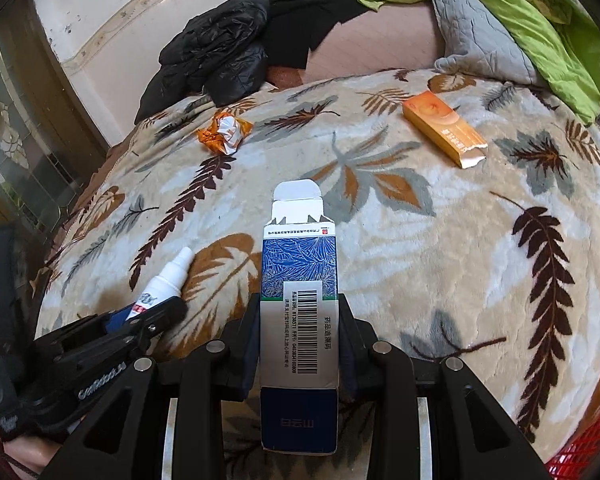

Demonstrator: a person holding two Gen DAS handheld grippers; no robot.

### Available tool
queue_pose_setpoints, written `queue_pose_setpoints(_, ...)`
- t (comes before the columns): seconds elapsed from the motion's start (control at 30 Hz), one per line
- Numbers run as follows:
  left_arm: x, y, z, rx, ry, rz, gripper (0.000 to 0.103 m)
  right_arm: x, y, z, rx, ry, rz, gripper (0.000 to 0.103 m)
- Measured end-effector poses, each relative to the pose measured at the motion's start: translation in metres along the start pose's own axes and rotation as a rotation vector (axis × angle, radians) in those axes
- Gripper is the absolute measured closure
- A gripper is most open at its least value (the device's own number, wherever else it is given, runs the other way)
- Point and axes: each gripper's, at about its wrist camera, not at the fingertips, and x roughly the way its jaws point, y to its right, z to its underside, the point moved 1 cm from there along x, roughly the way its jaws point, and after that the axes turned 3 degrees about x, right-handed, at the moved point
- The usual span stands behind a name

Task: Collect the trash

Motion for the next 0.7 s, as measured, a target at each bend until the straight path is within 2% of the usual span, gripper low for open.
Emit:
queue_pose_setpoints(0.13,-0.021,0.011,-0.002,0.075,0.13,-0.071,0.074,-0.012,-0.002,-0.002,-0.01,0.067,0.002,0.067)
queue_pose_setpoints(0.37,-0.028,0.017,-0.003,0.125,0.177,-0.128,0.074,-0.045,0.002,-0.01,-0.049,0.19,0.053,0.067)
queue_pose_setpoints(0.7,-0.025,0.013,-0.003,0.106,0.175,-0.169,0.074,-0.036,0.005,-0.009,-0.044,0.15,0.053,0.067)
